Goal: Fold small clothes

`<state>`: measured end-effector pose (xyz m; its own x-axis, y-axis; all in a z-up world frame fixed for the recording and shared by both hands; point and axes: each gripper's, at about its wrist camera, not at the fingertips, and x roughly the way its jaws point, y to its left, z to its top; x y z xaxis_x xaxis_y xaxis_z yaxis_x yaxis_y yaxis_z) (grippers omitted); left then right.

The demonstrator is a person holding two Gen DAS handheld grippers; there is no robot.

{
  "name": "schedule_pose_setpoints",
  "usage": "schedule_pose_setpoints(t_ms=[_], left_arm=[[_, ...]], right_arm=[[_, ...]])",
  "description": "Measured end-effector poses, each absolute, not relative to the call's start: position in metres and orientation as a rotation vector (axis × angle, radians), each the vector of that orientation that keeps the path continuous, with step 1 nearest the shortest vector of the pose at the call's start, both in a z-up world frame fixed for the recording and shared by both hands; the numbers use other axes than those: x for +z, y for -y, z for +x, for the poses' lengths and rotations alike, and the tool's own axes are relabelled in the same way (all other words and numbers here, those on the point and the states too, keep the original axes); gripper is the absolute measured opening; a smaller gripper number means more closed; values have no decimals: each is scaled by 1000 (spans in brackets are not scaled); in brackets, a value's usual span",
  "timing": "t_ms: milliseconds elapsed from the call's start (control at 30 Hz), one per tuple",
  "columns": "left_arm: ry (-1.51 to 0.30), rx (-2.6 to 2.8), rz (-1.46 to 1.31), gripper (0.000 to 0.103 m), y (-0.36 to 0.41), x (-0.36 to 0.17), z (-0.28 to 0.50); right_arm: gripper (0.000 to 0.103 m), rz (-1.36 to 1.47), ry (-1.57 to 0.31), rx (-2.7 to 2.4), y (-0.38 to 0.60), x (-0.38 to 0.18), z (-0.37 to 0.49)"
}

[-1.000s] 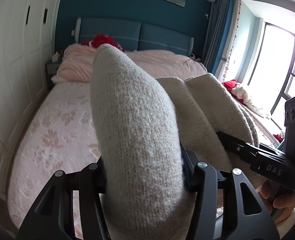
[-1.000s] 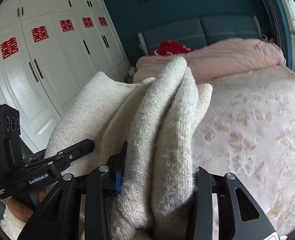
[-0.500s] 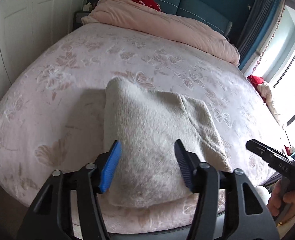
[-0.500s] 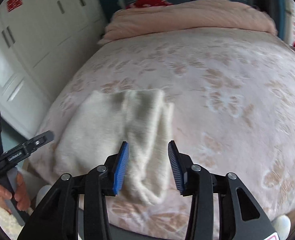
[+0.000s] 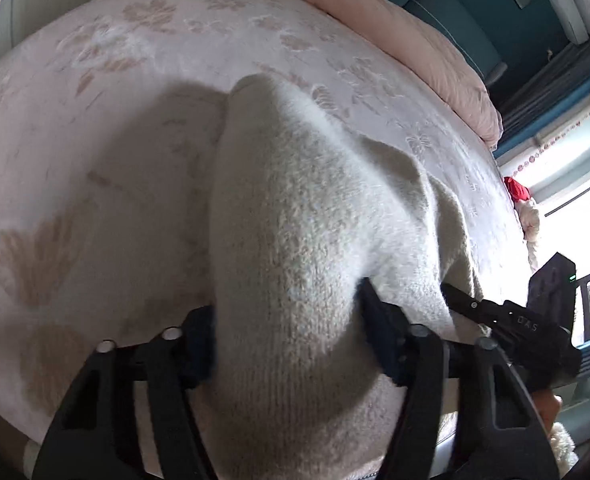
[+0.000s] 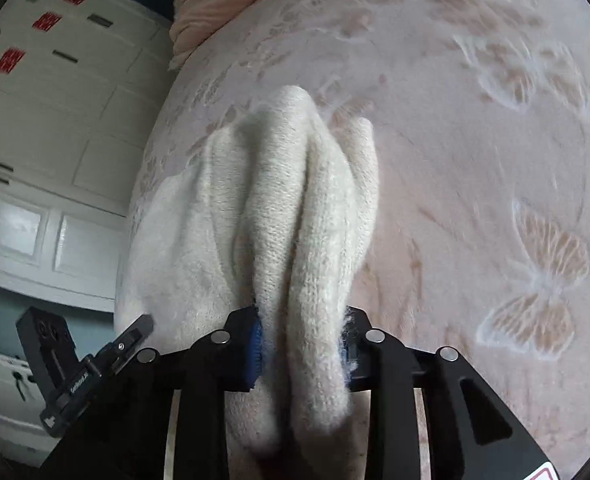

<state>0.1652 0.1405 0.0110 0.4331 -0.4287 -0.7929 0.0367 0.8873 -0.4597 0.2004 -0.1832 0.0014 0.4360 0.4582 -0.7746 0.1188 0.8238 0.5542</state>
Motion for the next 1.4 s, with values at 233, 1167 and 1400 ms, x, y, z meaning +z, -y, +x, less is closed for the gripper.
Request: schedule_pose_setpoints(t_ms=[233, 1167, 1400], left_arm=[[-966, -417, -313, 49, -111, 64, 169], [-1088, -145, 44, 64, -87, 28, 119], [-1003, -155, 111, 64, -71, 72, 88]], right_arm=[[29, 363, -923, 209, 184, 81, 177], [0, 2, -1188, 92, 164, -1, 125], [9, 112, -1020, 56, 176, 62, 91]])
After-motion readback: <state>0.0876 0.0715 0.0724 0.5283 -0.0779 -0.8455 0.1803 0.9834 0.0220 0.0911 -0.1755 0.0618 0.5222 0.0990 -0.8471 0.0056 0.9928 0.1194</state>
